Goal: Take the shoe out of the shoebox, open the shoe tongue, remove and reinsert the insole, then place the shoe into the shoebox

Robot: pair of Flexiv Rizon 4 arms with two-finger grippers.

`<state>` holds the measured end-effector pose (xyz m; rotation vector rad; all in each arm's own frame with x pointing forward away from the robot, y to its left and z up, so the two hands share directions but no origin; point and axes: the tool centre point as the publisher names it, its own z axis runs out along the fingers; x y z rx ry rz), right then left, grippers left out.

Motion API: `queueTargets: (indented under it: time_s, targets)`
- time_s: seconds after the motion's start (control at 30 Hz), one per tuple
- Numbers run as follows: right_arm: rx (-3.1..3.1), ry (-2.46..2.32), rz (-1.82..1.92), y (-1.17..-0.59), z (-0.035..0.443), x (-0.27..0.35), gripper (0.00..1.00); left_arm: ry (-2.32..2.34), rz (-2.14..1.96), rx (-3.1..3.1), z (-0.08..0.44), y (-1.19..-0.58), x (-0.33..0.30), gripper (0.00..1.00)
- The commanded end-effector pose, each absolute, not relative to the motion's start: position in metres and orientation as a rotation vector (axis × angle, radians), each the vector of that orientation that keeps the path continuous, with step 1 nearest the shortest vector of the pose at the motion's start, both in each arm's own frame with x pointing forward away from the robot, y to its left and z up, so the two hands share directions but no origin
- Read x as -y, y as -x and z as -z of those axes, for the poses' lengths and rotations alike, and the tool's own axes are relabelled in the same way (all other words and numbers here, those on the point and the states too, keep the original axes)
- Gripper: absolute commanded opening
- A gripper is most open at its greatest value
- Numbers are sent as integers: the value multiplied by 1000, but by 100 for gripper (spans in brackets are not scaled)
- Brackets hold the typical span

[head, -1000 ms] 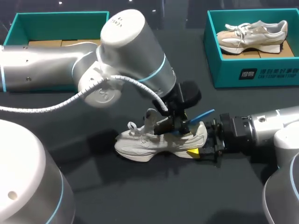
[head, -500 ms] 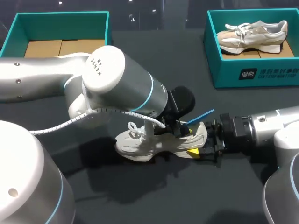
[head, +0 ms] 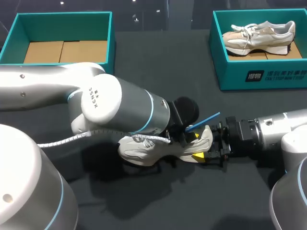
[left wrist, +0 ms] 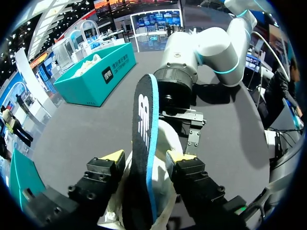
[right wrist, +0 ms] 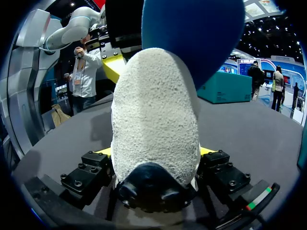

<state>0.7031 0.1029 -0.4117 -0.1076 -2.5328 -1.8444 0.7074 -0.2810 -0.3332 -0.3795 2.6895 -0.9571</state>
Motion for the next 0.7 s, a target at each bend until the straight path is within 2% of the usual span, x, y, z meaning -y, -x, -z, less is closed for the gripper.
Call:
queueTargets:
  time_s: [0.03,0.13,0.17,0.2,0.23,0.27,0.7]
  targets:
    - [2536,110,1841,-702,413,-105,0,384,971,-2681,341,-711,288,49]
    - [2536,110,1841,-702,413,-105,0,384,972,-2674,344,-713,290,42]
    - [2536,110,1841,-702,413,-105,0,385,973,-2673,345,-714,291,36]
    - [2536,110,1841,-702,413,-105,0,390,972,-2671,345,-715,293,29]
    - [2536,110,1841,-702,413,-105,0,396,972,-2671,346,-716,293,18]
    - [2536,110,1841,-702,413,-105,0,407,973,-2676,345,-717,294,0]
    - [2536,110,1841,-702,413,-105,0,467,980,-2768,296,-708,307,0]
